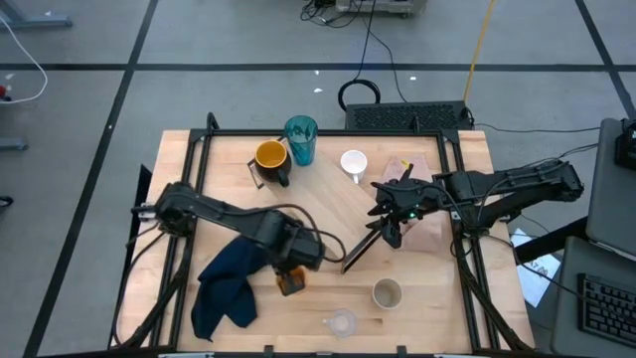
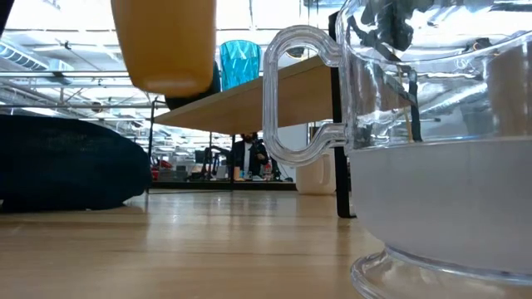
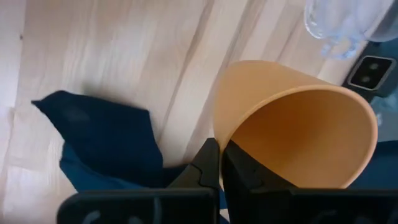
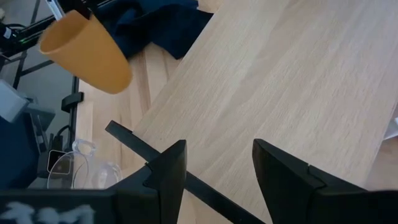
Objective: Stack small to large cups/mugs on shelf
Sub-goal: Move the yellow cup to the bottom of the table, then put the white mug on the shelf
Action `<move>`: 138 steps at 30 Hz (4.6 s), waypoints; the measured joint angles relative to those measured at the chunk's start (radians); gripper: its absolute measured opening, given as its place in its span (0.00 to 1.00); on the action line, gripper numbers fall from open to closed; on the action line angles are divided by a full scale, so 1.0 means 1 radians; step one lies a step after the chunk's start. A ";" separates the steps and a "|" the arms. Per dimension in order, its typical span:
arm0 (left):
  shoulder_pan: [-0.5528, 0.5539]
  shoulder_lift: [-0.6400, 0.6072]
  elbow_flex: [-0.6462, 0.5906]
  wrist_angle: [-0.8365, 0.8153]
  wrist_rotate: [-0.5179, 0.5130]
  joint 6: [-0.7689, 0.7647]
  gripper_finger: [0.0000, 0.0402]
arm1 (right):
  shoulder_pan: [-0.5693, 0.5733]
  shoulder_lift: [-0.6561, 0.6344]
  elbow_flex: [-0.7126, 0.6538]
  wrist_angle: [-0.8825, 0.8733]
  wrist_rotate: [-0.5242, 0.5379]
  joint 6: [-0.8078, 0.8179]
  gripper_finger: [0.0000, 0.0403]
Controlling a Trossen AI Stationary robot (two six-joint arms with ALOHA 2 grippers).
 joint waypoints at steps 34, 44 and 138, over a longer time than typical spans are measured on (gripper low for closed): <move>0.053 0.004 -0.334 0.176 0.023 0.073 0.00 | 0.000 -0.138 0.000 -0.008 -0.019 0.038 0.43; 0.053 0.004 -0.343 0.225 0.038 0.084 0.02 | 0.000 -0.138 0.000 -0.008 -0.019 0.039 0.43; 0.042 -0.493 -0.338 0.790 -0.193 -0.156 0.40 | -0.556 0.520 0.227 -0.198 0.037 -1.203 0.43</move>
